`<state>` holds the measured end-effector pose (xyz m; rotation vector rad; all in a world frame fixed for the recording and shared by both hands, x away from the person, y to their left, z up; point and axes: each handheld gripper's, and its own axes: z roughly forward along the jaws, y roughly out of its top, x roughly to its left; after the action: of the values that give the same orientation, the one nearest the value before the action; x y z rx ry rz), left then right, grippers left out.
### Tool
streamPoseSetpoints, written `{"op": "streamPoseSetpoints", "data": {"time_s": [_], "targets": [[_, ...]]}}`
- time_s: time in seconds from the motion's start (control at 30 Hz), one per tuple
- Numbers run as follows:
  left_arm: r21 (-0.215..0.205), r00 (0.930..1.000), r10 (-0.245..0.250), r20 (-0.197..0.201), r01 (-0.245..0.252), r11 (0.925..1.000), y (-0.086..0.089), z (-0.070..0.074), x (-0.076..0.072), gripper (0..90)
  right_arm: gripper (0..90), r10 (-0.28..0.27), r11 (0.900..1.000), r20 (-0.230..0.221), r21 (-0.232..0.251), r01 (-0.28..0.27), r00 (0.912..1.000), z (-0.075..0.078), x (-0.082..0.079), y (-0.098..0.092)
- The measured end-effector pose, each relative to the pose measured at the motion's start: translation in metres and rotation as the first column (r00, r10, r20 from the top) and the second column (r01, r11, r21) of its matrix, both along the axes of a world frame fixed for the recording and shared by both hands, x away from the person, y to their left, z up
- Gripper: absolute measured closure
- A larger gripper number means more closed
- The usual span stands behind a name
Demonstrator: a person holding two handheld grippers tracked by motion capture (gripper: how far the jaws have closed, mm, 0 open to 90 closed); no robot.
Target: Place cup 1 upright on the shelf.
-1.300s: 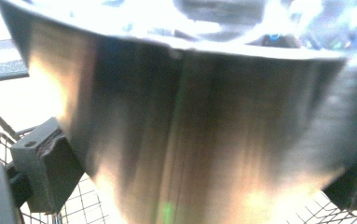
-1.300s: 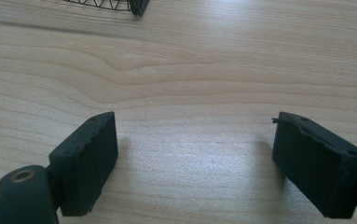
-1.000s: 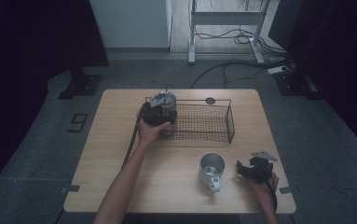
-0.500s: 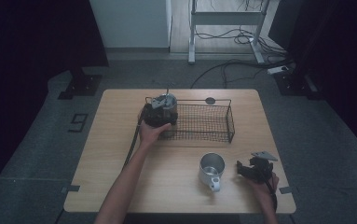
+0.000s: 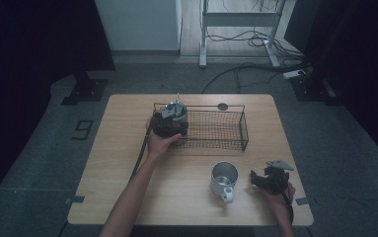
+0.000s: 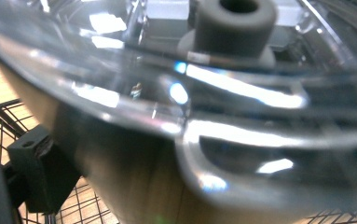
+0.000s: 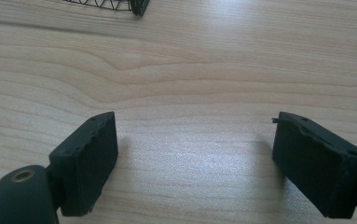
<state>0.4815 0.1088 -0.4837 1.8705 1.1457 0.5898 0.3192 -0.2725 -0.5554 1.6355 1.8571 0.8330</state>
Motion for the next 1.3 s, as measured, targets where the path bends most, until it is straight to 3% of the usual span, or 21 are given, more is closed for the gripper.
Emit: {"op": "streamPoseSetpoints", "data": {"time_s": [0.2,0.47,0.73,1.0,1.1,1.2,1.3], "targets": [[-0.017,0.9999,-0.013,-0.01,0.013,0.9998,0.002,0.001,0.001,2.5,13.8,0.0,1.0,0.0,0.0,0.0,1.0,0.0,0.0,0.0],[-0.042,0.9998,-0.019,0.009,0.019,0.9989,0.005,0.009,-0.004,0.2,13.8,0.0,1.0,0.0,-0.001,0.0,1.0,0.0,0.0,0.0],[-0.033,0.9986,-0.02,0.049,0.021,0.9992,0.013,0.014,-0.018,0.2,13.8,0.0,1.0,-0.002,-0.002,0.0,1.0,0.0,0.0,0.0],[-0.044,0.9979,-0.023,0.061,0.026,0.9987,0.02,0.022,-0.031,0.2,13.7,-0.001,1.0,-0.002,0.001,0.001,1.0,0.0,0.0,0.0],[-0.054,0.9976,-0.02,0.066,0.024,0.9983,0.025,0.025,-0.039,0.3,13.7,-0.001,1.0,-0.002,0.001,0.001,1.0,0.0,0.0,0.0],[-0.083,0.9988,-0.013,0.047,0.017,0.9964,0.03,0.028,-0.046,0.7,13.7,-0.001,1.0,-0.002,0.001,0.001,1.0,0.0,0.0,0.0],[-0.075,0.9978,-0.016,0.064,0.021,0.997,0.035,0.031,-0.058,1.2,13.7,-0.002,1.0,-0.001,0.001,0.002,1.0,0.0,0.0,0.0]]}}
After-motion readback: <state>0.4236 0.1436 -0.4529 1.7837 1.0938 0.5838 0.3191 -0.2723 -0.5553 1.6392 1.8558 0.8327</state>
